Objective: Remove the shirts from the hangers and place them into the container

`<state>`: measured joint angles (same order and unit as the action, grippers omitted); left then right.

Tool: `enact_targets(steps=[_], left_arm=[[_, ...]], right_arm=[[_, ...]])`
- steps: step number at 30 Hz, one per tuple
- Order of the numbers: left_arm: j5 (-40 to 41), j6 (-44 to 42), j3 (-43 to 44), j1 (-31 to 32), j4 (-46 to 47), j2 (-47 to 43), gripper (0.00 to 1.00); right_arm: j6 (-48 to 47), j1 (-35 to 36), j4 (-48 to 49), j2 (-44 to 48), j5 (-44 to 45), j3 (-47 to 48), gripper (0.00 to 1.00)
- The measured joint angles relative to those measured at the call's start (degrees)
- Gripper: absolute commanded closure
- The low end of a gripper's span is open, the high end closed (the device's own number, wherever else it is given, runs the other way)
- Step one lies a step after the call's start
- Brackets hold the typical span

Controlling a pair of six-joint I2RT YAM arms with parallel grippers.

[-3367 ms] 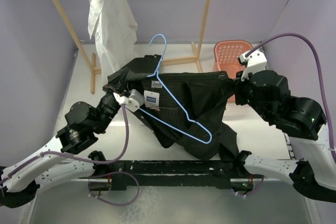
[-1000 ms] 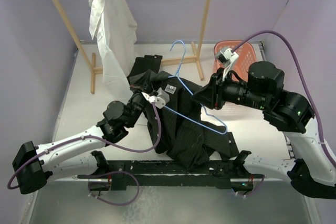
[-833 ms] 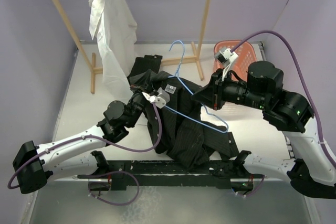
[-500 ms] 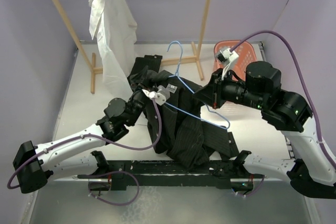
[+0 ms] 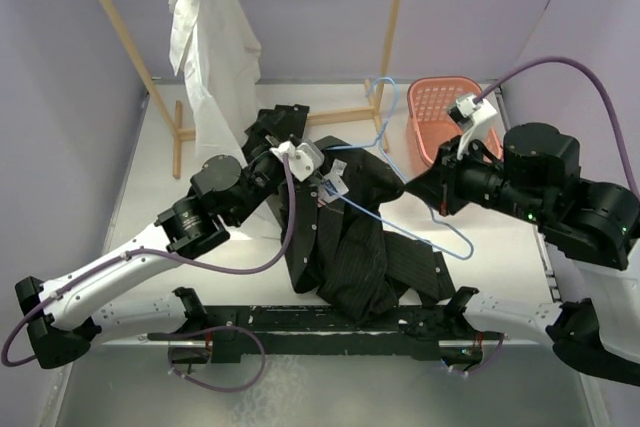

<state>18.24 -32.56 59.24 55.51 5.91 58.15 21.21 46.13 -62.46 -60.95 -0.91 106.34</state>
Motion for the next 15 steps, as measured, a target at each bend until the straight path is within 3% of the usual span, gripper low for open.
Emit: enact_targets(steps=[8,15], left_arm=[[-3.45,8.46,2.49,-0.04,-14.69,-5.86,0.01],[-5.81,15.02,1.88,-0.11,-16.46,-12.66,0.03]], right_arm=[[0.28,0.0,-14.29,4.31,6.4,0.81,1.0],[1.36,-0.02,-19.93,8.15,10.86,5.35,1.0]])
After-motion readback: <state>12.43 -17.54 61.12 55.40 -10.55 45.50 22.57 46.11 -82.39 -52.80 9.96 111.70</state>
